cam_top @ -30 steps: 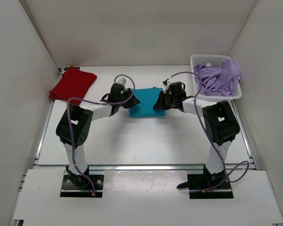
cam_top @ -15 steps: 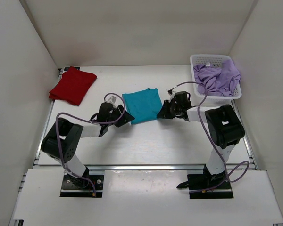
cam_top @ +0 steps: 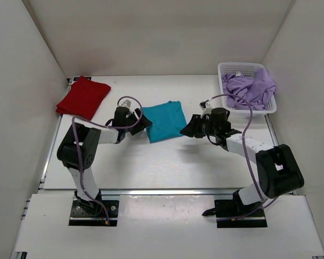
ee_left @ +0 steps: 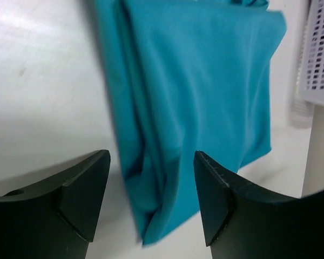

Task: Fold and stack the t-shirts
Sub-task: Put the neatly folded tshirt into the corner of the board with the left arm

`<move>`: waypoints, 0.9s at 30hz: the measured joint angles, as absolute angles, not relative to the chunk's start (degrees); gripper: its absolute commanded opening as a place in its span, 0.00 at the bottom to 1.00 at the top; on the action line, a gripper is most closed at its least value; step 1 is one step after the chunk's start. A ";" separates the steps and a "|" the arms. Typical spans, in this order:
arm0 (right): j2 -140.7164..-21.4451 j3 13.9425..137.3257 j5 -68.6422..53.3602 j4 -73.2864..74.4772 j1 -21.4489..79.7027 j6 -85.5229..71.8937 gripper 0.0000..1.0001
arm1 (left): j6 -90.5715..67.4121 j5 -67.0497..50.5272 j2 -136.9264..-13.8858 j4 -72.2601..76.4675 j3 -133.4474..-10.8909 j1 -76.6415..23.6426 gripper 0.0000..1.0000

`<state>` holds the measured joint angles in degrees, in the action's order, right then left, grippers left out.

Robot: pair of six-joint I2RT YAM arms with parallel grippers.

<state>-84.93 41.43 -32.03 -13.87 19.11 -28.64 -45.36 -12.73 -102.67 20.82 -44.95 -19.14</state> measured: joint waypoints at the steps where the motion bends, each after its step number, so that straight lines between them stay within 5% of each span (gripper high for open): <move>1: -84.09 40.47 -32.01 -13.78 19.22 -28.71 0.37 | -45.47 -12.86 -104.47 21.08 -46.85 -19.29 0.71; 6: -81.45 38.04 -32.03 -13.26 19.86 -28.77 0.37 | -46.33 -13.15 -112.71 21.43 -55.29 -20.53 0.27; 12: -77.49 35.62 -32.69 -13.67 18.50 -29.15 0.37 | -46.50 -13.47 -117.25 17.47 -63.31 -22.50 0.00; 22: -72.49 28.05 -34.98 -14.39 12.29 -30.41 0.36 | -39.59 -15.94 -123.85 -3.81 -102.59 -19.84 0.00; 27: -72.86 27.77 -36.16 -14.81 12.40 -30.46 0.36 | -37.91 -16.60 -119.46 -6.79 -106.87 -9.21 0.00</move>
<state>-72.86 27.77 -36.16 -14.81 12.40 -30.46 -37.91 -16.60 -119.46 -6.79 -106.87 -9.21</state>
